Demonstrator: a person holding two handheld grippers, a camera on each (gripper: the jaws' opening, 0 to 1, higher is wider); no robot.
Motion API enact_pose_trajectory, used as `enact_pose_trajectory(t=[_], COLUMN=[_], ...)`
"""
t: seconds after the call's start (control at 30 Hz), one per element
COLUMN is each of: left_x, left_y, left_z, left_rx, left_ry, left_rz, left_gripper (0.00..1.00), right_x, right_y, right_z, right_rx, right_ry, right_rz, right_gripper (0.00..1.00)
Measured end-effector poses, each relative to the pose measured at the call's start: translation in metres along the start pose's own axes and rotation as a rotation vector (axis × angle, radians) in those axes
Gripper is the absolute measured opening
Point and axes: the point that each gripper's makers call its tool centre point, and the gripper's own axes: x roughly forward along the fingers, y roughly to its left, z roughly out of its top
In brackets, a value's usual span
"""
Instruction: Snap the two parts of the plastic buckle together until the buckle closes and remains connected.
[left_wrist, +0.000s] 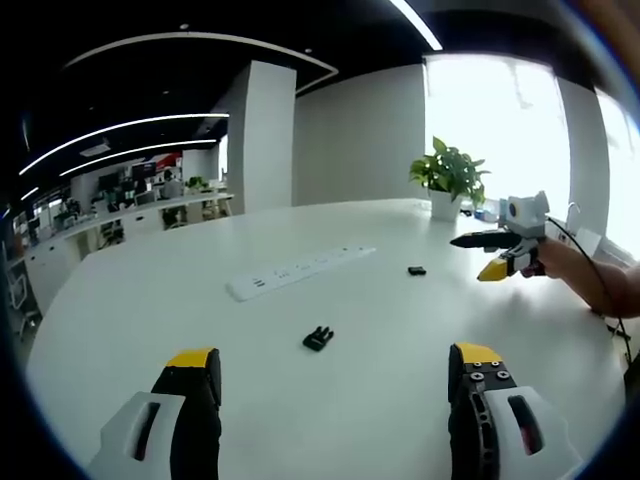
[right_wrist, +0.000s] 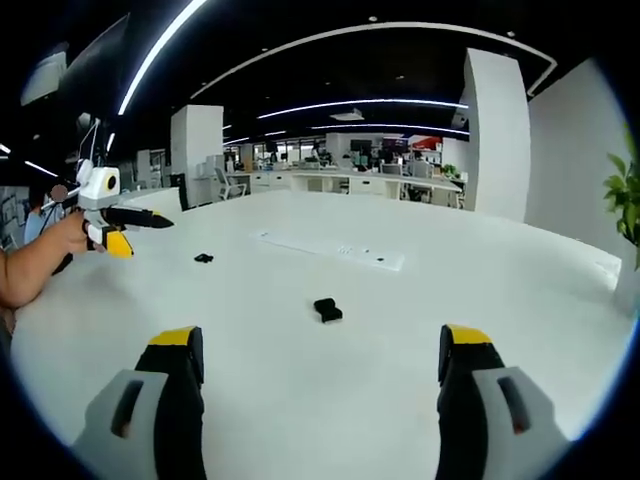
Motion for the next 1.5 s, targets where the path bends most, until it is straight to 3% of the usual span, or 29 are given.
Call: enact_pose_trajectory(t=[1.0,1.5], left_x=[0.013,0.016], left_y=[0.0,0.007], left_z=[0.0,0.0], left_rx=[-0.028,-0.03], left_ry=[0.005,0.012], left_rz=[-0.016,0.004], left_gripper=[0.94,0.99], right_x=[0.011,0.018], right_y=[-0.005,-0.007], right_z=[0.001,0.0], right_rx=[0.007,0.019], right_ry=[0.007,0.017], right_rz=[0.005,0.006], right_gripper=[0.96,0.94])
